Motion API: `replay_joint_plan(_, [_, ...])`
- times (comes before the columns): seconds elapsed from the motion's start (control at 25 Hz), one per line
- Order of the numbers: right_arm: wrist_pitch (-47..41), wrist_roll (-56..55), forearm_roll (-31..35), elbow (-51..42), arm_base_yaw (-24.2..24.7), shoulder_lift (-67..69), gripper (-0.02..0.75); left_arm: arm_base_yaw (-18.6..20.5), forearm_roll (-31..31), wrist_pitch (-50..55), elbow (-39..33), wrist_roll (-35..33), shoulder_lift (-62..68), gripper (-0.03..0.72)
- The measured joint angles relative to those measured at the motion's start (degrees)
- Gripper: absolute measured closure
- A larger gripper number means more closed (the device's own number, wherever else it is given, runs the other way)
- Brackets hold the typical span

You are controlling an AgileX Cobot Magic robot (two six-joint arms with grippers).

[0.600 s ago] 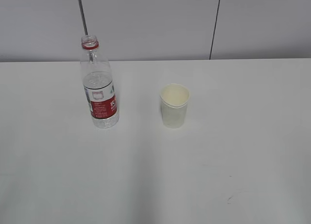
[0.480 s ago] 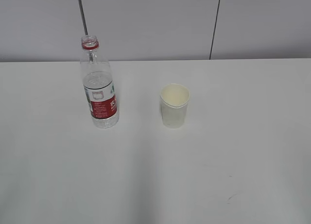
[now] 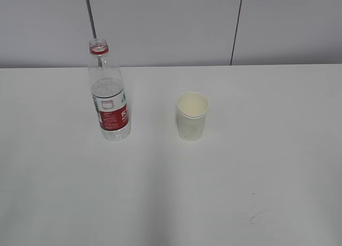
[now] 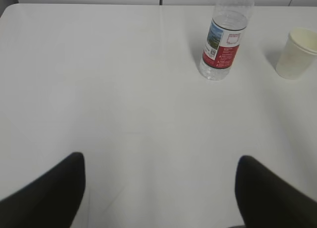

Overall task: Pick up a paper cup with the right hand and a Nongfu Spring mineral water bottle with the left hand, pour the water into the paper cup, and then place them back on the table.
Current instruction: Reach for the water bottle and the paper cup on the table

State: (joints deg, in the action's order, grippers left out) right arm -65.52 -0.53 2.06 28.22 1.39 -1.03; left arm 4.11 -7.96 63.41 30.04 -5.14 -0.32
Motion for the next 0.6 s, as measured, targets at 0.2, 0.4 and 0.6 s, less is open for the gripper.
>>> replay_joint_plan(0.2, [0.0,0.0,0.0,0.0,0.0,0.0,0.148,0.0,0.0,0.0,0.0,0.0,0.0,0.123])
replay_joint_plan(0.4, [0.0,0.0,0.0,0.0,0.0,0.0,0.148,0.0,0.0,0.0,0.0,0.0,0.0,0.123])
replay_joint_plan(0.6, [0.0,0.0,0.0,0.0,0.0,0.0,0.148,0.0,0.0,0.0,0.0,0.0,0.0,0.123])
